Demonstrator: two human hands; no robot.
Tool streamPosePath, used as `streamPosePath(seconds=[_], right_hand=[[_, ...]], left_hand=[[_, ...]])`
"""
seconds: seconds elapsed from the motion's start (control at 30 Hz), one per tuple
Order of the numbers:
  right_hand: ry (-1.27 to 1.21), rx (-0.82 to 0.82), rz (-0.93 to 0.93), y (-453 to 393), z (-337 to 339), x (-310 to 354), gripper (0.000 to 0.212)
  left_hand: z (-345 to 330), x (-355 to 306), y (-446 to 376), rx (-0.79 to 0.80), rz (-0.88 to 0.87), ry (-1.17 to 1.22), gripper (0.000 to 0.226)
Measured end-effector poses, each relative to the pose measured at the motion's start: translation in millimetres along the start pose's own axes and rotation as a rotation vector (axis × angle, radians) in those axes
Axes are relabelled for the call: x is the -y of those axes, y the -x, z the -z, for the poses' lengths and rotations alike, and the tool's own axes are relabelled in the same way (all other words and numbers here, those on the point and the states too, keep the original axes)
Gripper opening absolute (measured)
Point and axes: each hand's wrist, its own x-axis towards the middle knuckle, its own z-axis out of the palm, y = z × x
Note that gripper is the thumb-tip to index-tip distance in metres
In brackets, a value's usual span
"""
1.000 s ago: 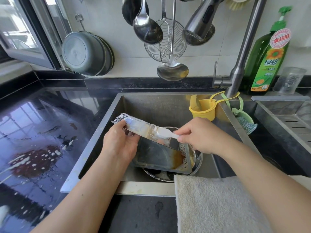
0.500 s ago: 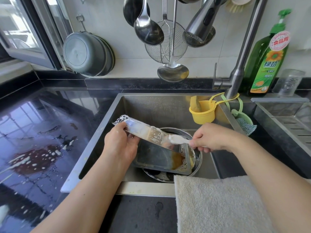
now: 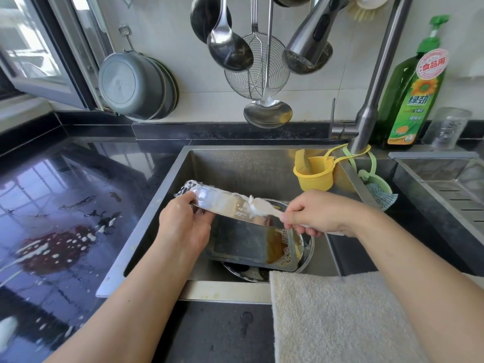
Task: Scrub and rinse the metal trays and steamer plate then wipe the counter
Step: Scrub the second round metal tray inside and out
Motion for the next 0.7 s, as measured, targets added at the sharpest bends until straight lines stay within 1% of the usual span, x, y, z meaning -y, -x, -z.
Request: streamPosePath(seconds=[0.2, 0.33, 0.4, 0.43, 0.53, 0.57, 0.63, 0.67, 0.7], right_hand=[[-0.097, -0.186, 0.05, 41, 14, 30, 0.036], [0.044, -0.462, 0.018, 70, 0, 56, 0.039], [0.117, -0.558, 0.031, 85, -18, 69, 0.04], [0.142, -0.568, 0.064, 92, -33, 76, 0.041], [0.18, -0.502, 0.159, 108, -83, 99, 0.041], [0.153, -0.539, 0.153, 108, -90, 101, 0.04], [0.042, -0.679, 0.059, 106, -86, 96, 0.039], [0.005, -0.722, 0.005, 106, -84, 93, 0.04], [0.012, -0.728, -0.008, 106, -86, 92, 0.041]], left_hand=[[-18, -10, 46, 0.109, -0.063, 0.085, 0.025], [-28, -21, 89, 0.13, -0.078, 0.177, 0.024], [-26, -20, 105, 0.118, -0.087, 0.22, 0.023], [-25, -18, 111, 0.12, -0.082, 0.236, 0.022], [-14, -10, 120, 0.124, -0.059, 0.264, 0.017], [-11, -8, 124, 0.129, -0.06, 0.269, 0.02], [-8, -5, 132, 0.118, -0.089, 0.293, 0.031], [-7, -5, 137, 0.108, -0.114, 0.305, 0.034], [-6, -4, 141, 0.101, -0.133, 0.313, 0.034]])
